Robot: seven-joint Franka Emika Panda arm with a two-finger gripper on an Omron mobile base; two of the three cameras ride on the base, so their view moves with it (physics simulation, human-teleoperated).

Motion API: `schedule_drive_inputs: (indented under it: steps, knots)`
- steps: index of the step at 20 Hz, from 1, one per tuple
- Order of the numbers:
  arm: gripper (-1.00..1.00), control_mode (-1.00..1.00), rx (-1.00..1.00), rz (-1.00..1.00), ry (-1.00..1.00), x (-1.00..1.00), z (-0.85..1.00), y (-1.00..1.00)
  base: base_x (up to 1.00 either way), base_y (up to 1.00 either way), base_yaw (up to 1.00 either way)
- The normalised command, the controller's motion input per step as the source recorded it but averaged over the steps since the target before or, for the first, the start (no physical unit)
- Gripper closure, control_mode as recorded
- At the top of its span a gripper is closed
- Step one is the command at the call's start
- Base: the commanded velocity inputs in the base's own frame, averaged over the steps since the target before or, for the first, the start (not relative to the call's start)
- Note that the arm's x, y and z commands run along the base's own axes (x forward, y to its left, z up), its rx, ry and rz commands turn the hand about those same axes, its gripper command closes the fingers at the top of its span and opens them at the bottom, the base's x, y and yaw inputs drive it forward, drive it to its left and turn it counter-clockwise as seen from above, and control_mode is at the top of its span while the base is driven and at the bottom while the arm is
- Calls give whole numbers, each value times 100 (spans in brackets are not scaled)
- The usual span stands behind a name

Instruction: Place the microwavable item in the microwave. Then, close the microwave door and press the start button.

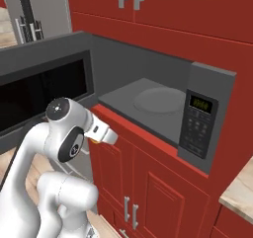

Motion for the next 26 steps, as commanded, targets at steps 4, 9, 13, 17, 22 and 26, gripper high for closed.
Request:
schedule_drive_inputs:
  steps: [4,9,13,17,22,26]
  knots:
    - [100,100,0,0,0,0,0,0,25,-6,4]
    - [100,-100,0,-4,-2,19,13,-13,5,0,0]
    - [100,-100,0,-6,-5,43,57,-62,0,0,0]
    - [100,-100,0,-11,0,39,42,-79,0,0,0]
    - [100,-100,1,-17,4,71,17,-63,0,0,0]
    - [100,-100,0,-9,0,84,0,-4,0,0,0]
